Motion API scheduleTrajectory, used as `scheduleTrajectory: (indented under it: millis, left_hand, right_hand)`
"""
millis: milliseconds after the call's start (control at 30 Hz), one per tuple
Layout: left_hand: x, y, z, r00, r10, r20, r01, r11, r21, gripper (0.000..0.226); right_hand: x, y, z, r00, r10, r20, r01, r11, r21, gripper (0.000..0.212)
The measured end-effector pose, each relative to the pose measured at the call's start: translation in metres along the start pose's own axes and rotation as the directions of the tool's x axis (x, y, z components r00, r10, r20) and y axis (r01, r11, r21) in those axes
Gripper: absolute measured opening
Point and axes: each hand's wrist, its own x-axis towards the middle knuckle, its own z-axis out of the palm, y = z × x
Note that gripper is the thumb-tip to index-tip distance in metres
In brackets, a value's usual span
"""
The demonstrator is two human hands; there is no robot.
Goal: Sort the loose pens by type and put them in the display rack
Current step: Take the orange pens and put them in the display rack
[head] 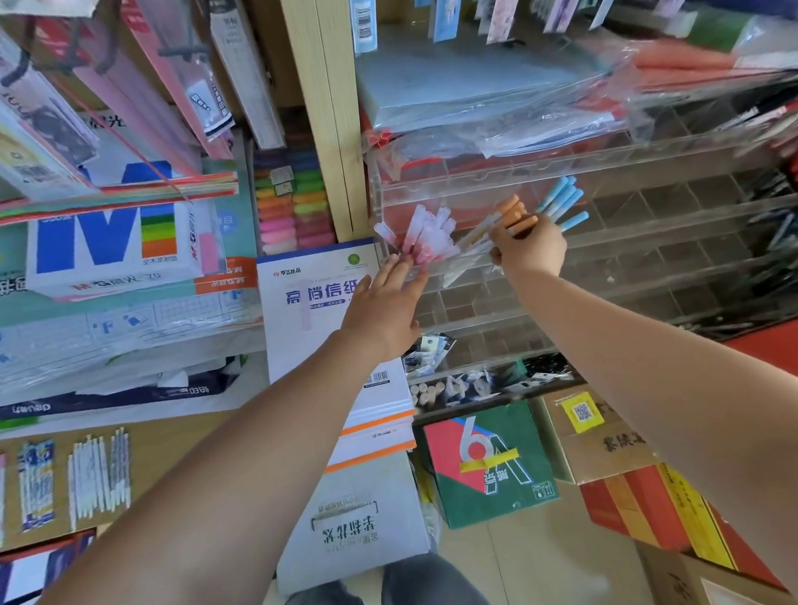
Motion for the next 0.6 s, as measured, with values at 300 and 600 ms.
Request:
scheduleTrajectory:
  millis: [300, 600]
  left_hand:
    - [-0.002, 0.001, -0.001, 1.0, -0.007, -0.01, 0.006, 0.997, -0.071, 0.073]
    - [-0.037, -0.022, 0.003, 0.962, -0.065, -0.264, 0.013, 0.981, -0.192, 0.04]
  right_hand:
    - [-0.01, 0.011, 0.001, 0.99, 0.062, 0.124, -0.082, 0.983, 0.166, 0.03]
    - [-0.076, -0.008, 0.015, 0.978, -0.127, 0.165, 0.118, 0.991, 0.068, 0.015]
